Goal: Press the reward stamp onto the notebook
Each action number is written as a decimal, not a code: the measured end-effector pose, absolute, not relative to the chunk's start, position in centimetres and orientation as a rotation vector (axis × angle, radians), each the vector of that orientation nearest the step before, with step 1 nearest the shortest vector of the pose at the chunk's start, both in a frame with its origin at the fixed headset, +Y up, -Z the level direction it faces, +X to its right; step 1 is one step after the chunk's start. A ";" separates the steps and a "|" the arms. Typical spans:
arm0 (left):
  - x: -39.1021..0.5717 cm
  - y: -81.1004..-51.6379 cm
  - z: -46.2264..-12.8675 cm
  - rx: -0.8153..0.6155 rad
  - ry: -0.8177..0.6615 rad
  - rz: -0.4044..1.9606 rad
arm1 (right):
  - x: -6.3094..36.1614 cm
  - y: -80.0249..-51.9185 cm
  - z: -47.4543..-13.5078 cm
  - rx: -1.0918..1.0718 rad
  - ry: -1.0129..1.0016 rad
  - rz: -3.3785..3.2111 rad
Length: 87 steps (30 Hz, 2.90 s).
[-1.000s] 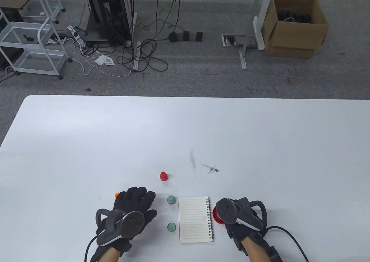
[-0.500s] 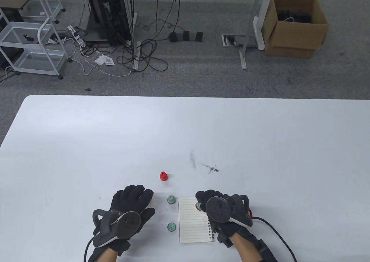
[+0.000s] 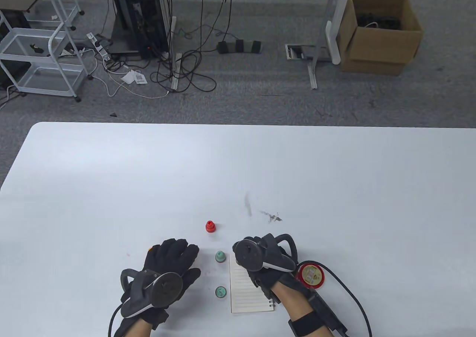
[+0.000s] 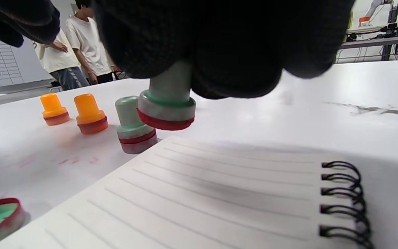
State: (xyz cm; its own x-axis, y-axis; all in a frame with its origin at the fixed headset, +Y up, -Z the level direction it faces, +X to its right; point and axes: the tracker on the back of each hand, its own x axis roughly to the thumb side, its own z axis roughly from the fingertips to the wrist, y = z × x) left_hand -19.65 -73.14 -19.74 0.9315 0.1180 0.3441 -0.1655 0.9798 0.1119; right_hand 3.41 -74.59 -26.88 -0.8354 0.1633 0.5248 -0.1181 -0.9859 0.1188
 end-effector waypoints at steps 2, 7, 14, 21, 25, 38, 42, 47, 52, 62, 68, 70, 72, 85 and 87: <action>-19.7 -73.1 -19.7 0.142 -0.342 0.145 | 3.1 -75.0 -26.9 0.846 0.129 2.893; -19.7 -73.1 -19.7 0.143 -0.341 0.141 | 2.6 -75.7 -27.1 0.856 0.147 2.906; -19.7 -73.1 -19.7 0.140 -0.342 0.140 | 2.1 -76.7 -27.3 0.865 0.162 2.914; -19.5 -73.1 -19.7 0.129 -0.345 0.131 | 1.6 -76.9 -27.5 0.835 0.284 2.917; -19.6 -73.1 -19.7 0.130 -0.344 0.129 | 1.5 -76.9 -28.2 0.792 0.396 2.896; -19.5 -73.0 -19.7 0.126 -0.347 0.127 | 0.8 -76.8 -29.0 0.713 0.567 2.924; -19.4 -73.0 -19.7 0.128 -0.349 0.128 | 0.4 -76.7 -29.4 0.674 0.626 2.943; -18.8 -73.4 -19.6 0.109 -0.372 0.129 | 0.5 -76.8 -30.6 0.595 0.782 2.889; -18.0 -74.0 -19.7 0.069 -0.397 0.106 | 0.3 -76.8 -31.1 0.557 0.862 2.879; -17.7 -74.3 -19.7 0.055 -0.409 0.099 | 0.5 -76.7 -29.8 0.605 0.683 2.937; -16.7 -74.8 -19.6 0.020 -0.449 0.089 | 0.5 -76.7 -29.0 0.641 0.644 2.953; -16.5 -74.8 -19.5 0.016 -0.461 0.083 | 0.8 -76.3 -28.5 0.748 0.522 3.014; -16.3 -74.8 -19.5 0.014 -0.465 0.084 | 1.9 -76.0 -28.2 0.744 0.408 2.894; -14.7 -76.3 -19.7 -0.118 -0.519 0.032 | 11.5 -74.1 -24.7 0.538 -0.026 2.407; -14.2 -76.9 -19.7 -0.156 -0.535 0.020 | 12.9 -74.8 -24.1 0.469 -0.087 2.299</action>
State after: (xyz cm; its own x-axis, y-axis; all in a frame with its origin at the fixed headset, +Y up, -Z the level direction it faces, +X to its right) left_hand -14.18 -76.85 -19.73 0.8601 0.0596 0.5066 0.0216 0.9880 -0.1531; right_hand 12.93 -74.76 -24.10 -0.6337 0.6850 0.3594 -0.7103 -0.6993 0.0807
